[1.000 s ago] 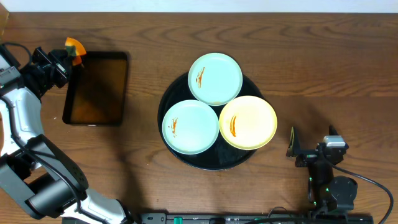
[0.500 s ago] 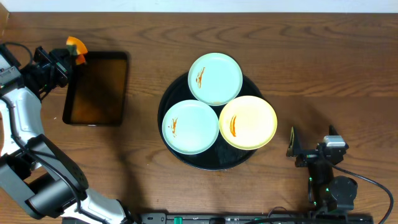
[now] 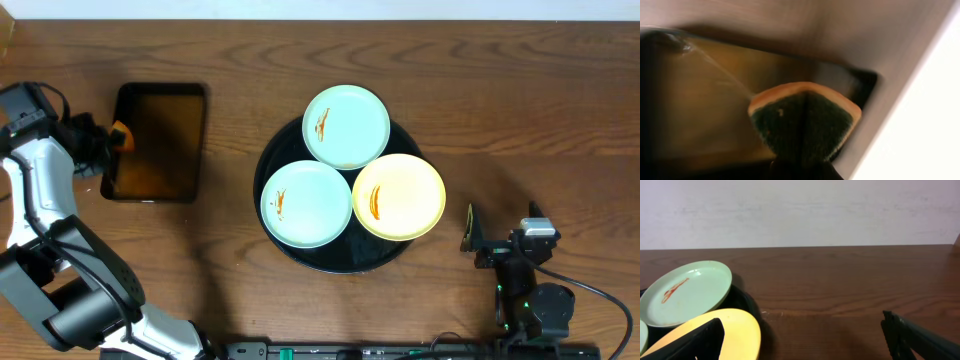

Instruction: Clean dirty plates on tray and stack at the side

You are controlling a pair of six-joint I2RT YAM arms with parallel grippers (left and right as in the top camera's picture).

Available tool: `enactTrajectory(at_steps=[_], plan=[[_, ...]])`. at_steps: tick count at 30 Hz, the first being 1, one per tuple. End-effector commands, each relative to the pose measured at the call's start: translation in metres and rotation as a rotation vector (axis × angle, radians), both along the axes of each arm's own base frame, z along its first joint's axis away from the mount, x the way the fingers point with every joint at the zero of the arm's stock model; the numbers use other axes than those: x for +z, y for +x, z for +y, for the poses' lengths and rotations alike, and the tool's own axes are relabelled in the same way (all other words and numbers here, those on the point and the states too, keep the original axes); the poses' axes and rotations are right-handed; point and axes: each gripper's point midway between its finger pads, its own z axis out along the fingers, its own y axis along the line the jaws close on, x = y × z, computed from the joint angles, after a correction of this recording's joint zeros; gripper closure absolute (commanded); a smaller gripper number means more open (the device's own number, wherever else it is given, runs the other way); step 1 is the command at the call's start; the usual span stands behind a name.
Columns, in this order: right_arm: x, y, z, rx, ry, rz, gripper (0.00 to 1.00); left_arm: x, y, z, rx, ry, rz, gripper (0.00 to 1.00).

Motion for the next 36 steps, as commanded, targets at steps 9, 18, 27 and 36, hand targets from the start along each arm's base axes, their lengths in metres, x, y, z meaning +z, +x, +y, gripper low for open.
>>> enactTrajectory(at_steps=[9, 18, 27, 36], plan=[[-0.001, 0.000, -0.007, -0.030, 0.013, 0.002, 0.01, 0.110, 0.083, -0.058, -0.365, -0.207, -0.625, 0.92], [-0.001, 0.000, -0.007, -0.030, 0.013, 0.002, 0.01, -0.015, 0.023, -0.039, -0.301, 0.205, 0.065, 0.92], [-0.001, 0.000, -0.007, -0.030, 0.013, 0.002, 0.01, 0.142, 0.099, -0.085, -0.462, 0.080, -0.671, 0.93], [-0.001, 0.000, -0.007, -0.030, 0.013, 0.002, 0.01, -0.010, 0.032, -0.035, -0.558, 0.578, 0.168, 0.93]])
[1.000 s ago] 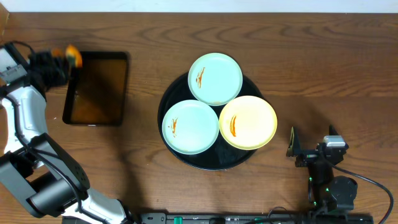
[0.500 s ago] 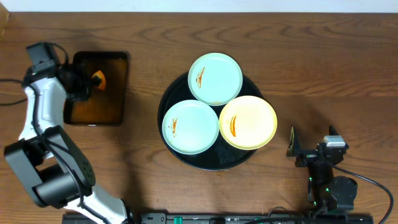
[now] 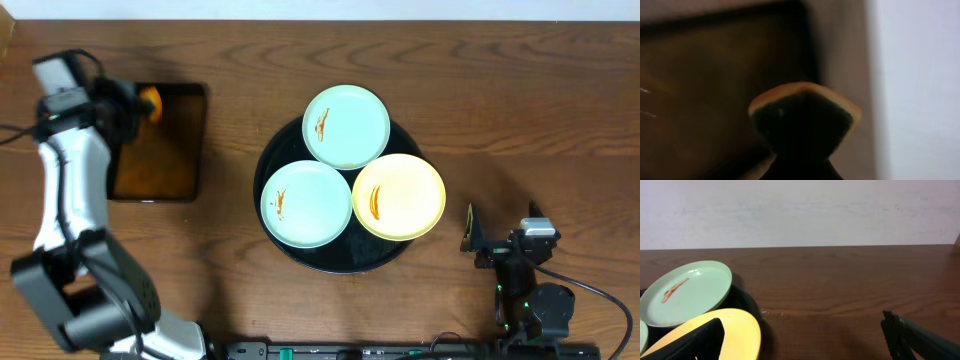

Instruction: Clean dirty plates on tray and stack at the side

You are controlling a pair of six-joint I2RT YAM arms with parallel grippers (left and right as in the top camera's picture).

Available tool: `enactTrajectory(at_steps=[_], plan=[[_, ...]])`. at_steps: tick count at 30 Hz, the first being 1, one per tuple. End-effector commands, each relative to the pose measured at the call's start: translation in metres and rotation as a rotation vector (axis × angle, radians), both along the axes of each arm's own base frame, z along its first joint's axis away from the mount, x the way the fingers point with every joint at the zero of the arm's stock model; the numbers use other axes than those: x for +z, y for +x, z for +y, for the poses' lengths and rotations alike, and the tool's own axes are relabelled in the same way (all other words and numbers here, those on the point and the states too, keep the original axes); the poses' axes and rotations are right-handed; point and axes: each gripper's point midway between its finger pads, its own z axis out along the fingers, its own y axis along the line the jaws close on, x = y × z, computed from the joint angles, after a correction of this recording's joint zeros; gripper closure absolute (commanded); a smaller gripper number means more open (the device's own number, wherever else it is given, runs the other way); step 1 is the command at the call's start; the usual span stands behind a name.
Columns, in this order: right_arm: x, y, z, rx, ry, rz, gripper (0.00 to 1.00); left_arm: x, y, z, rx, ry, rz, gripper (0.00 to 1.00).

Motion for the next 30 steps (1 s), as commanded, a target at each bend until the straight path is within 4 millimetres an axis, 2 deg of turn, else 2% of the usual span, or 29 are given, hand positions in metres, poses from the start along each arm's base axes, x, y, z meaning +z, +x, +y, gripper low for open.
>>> enactTrajectory(at_steps=[1, 4, 7, 8, 11, 13, 15, 16, 18, 19, 22, 24, 26, 28, 30], plan=[[-0.001, 0.000, -0.007, -0.030, 0.013, 0.002, 0.01, -0.039, -0.014, 0.024, -0.095, 0.301, 0.197, 0.93], [-0.001, 0.000, -0.007, -0.030, 0.013, 0.002, 0.01, -0.010, 0.002, 0.017, -0.238, 0.372, 0.109, 0.93], [-0.001, 0.000, -0.007, -0.030, 0.013, 0.002, 0.01, 0.058, 0.015, 0.011, -0.379, 0.538, -0.053, 0.93], [-0.001, 0.000, -0.007, -0.030, 0.013, 0.002, 0.01, 0.095, 0.014, 0.011, -0.396, 0.628, -0.127, 0.93], [-0.001, 0.000, -0.007, -0.030, 0.013, 0.002, 0.01, 0.157, 0.005, 0.008, -0.380, 0.746, -0.259, 0.93], [-0.001, 0.000, -0.007, -0.030, 0.013, 0.002, 0.01, 0.179, 0.002, 0.007, -0.363, 0.781, -0.313, 0.93], [-0.001, 0.000, -0.007, -0.030, 0.013, 0.002, 0.01, 0.177, 0.003, 0.007, -0.386, 0.807, -0.302, 0.93], [-0.001, 0.000, -0.007, -0.030, 0.013, 0.002, 0.01, 0.164, 0.007, 0.008, -0.418, 0.817, -0.269, 0.93], [-0.001, 0.000, -0.007, -0.030, 0.013, 0.002, 0.01, 0.122, 0.015, 0.011, -0.463, 0.787, -0.191, 0.92], [-0.001, 0.000, -0.007, -0.030, 0.013, 0.002, 0.01, 0.087, 0.021, 0.013, -0.487, 0.747, -0.130, 0.93], [-0.001, 0.000, -0.007, -0.030, 0.013, 0.002, 0.01, 0.007, 0.031, 0.016, -0.615, 0.713, 0.025, 0.93], [-0.001, 0.000, -0.007, -0.030, 0.013, 0.002, 0.01, -0.013, 0.032, 0.017, -0.686, 0.732, 0.070, 0.93], [-0.001, 0.000, -0.007, -0.030, 0.013, 0.002, 0.01, 0.001, 0.034, 0.017, -0.681, 0.752, 0.045, 0.93], [-0.001, 0.000, -0.007, -0.030, 0.013, 0.002, 0.01, 0.038, 0.035, 0.017, -0.653, 0.801, -0.016, 0.93], [-0.001, 0.000, -0.007, -0.030, 0.013, 0.002, 0.01, 0.094, 0.030, 0.015, -0.605, 0.878, -0.113, 0.93]])
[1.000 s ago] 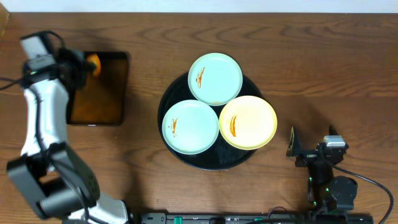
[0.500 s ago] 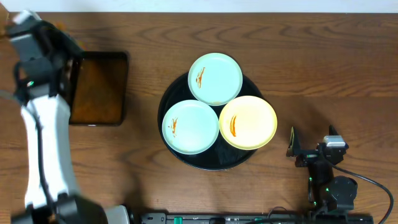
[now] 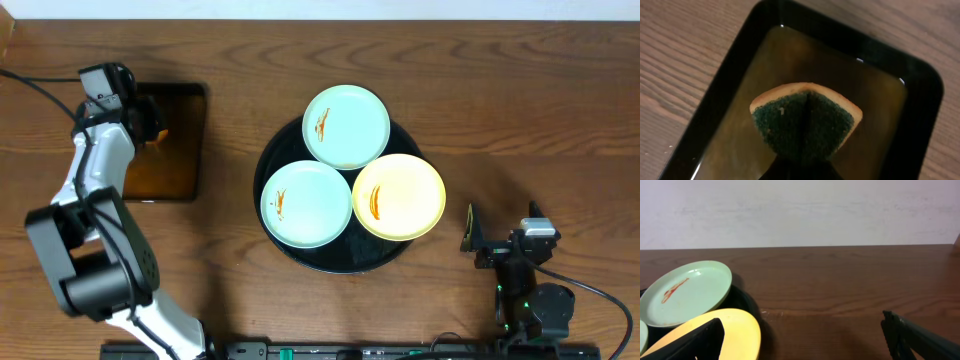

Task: Clean dirty plates on tray and stack at the side
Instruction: 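Carry the sponge with the left gripper onto the lower-left green plate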

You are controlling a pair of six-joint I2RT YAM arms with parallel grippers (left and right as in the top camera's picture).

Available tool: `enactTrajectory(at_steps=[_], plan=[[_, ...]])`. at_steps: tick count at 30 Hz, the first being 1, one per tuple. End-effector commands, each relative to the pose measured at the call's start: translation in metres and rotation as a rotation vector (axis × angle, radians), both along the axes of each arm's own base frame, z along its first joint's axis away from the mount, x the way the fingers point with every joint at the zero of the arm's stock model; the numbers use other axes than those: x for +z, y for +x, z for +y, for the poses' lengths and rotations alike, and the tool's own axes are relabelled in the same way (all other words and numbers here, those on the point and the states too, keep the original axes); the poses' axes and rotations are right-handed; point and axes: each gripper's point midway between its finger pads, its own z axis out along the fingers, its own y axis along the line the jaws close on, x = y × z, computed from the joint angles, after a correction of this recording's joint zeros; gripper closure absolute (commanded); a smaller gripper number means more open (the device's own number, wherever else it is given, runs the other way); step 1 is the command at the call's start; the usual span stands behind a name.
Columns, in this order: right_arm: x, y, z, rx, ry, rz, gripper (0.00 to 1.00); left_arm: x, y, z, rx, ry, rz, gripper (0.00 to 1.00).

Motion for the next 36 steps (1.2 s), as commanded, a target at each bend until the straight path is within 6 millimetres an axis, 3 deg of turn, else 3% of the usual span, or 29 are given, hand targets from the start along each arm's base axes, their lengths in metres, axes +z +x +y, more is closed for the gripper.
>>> enactTrajectory(at_steps=[1, 3, 4, 6, 7, 9, 11, 12, 15, 17, 20, 25, 27, 29, 31, 32, 33, 34, 35, 36], plan=[[-0.001, 0.000, -0.007, -0.030, 0.013, 0.002, 0.01, 0.181, 0.006, 0.002, -0.036, 0.170, -0.392, 0.93], [-0.001, 0.000, -0.007, -0.030, 0.013, 0.002, 0.01, 0.243, -0.010, -0.012, -0.071, 0.193, -0.542, 0.93], [-0.001, 0.000, -0.007, -0.030, 0.012, 0.002, 0.01, 0.259, -0.016, -0.017, -0.084, 0.198, -0.583, 0.93], [-0.001, 0.000, -0.007, -0.030, 0.013, 0.002, 0.01, 0.265, -0.019, -0.019, -0.088, 0.200, -0.595, 0.93], [-0.001, 0.000, -0.007, -0.030, 0.013, 0.002, 0.01, 0.257, -0.017, -0.018, -0.088, 0.194, -0.580, 0.93], [-0.001, 0.000, -0.007, -0.030, 0.013, 0.002, 0.01, 0.222, -0.009, -0.015, -0.087, 0.166, -0.508, 0.92], [-0.001, 0.000, -0.007, -0.030, 0.013, 0.002, 0.01, 0.175, 0.000, -0.012, -0.082, 0.123, -0.414, 0.93], [-0.001, 0.000, -0.007, -0.030, 0.013, 0.002, 0.01, 0.130, 0.008, -0.010, -0.081, 0.092, -0.323, 0.93], [-0.001, 0.000, -0.007, -0.030, 0.013, 0.002, 0.01, 0.054, 0.009, -0.006, -0.095, 0.046, -0.145, 0.93], [-0.001, 0.000, -0.007, -0.030, 0.013, 0.002, 0.01, 0.048, 0.007, -0.006, -0.118, 0.058, -0.121, 0.93], [-0.001, 0.000, -0.007, -0.030, 0.013, 0.002, 0.01, 0.096, 0.005, -0.011, -0.133, 0.092, -0.217, 0.93], [-0.001, 0.000, -0.007, -0.030, 0.013, 0.002, 0.01, 0.228, -0.025, -0.034, -0.187, 0.168, -0.516, 0.93], [-0.001, 0.000, -0.007, -0.030, 0.013, 0.002, 0.01, 0.258, -0.038, -0.038, -0.188, 0.200, -0.587, 0.93], [-0.001, 0.000, -0.007, -0.030, 0.013, 0.002, 0.01, 0.259, -0.040, -0.039, -0.190, 0.203, -0.587, 0.93], [-0.001, 0.000, -0.007, -0.030, 0.013, 0.002, 0.01, 0.228, -0.031, -0.036, -0.190, 0.176, -0.524, 0.93], [-0.001, 0.000, -0.007, -0.030, 0.013, 0.002, 0.01, 0.202, -0.024, -0.034, -0.191, 0.154, -0.469, 0.92], [-0.001, 0.000, -0.007, -0.030, 0.013, 0.002, 0.01, 0.167, -0.017, -0.031, -0.190, 0.121, -0.396, 0.93], [-0.001, 0.000, -0.007, -0.030, 0.013, 0.002, 0.01, 0.101, -0.007, -0.026, -0.183, 0.068, -0.259, 0.93], [-0.001, 0.000, -0.007, -0.030, 0.013, 0.002, 0.01, 0.059, -0.005, -0.024, -0.197, 0.044, -0.161, 0.93], [-0.001, 0.000, -0.007, -0.030, 0.013, 0.002, 0.01, 0.036, -0.007, -0.023, -0.210, 0.028, -0.096, 0.93]])
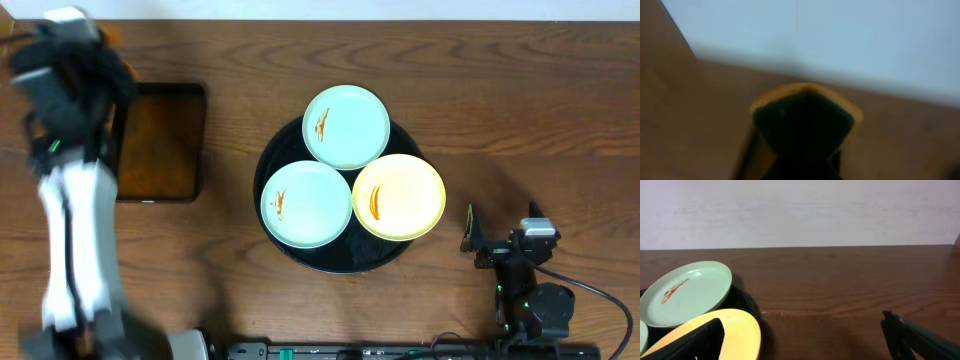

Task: Clean dirty plates on tray and stack at the side
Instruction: 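Carry the sponge with the left gripper onto the lower-left green plate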

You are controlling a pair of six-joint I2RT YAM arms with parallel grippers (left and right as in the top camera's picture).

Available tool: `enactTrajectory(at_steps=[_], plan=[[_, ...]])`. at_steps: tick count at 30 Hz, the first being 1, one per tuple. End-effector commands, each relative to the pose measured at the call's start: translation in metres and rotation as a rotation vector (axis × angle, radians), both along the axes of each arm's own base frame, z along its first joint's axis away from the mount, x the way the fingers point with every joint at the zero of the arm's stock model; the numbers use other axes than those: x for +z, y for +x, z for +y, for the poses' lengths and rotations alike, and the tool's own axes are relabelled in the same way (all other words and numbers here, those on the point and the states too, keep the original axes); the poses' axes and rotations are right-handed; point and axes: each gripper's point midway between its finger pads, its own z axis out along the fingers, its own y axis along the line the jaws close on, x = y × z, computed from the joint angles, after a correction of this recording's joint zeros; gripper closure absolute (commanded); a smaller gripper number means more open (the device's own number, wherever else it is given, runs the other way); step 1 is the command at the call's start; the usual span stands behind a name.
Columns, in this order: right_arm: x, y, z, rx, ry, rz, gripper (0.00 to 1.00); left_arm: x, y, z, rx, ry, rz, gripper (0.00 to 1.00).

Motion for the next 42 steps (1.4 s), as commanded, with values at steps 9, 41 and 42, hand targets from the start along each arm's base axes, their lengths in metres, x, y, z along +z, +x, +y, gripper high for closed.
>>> enactTrajectory(at_steps=[9, 41, 42], plan=[[-0.001, 0.000, -0.007, -0.030, 0.013, 0.002, 0.01, 0.059, -0.034, -0.057, -0.208, -0.033, -0.116, 0.93], [-0.001, 0.000, -0.007, -0.030, 0.013, 0.002, 0.01, -0.203, -0.157, -0.298, -0.160, -0.327, 0.994, 0.93], [-0.001, 0.000, -0.007, -0.030, 0.013, 0.002, 0.01, -0.203, -0.160, -0.300, -0.162, -0.323, 1.001, 0.93]])
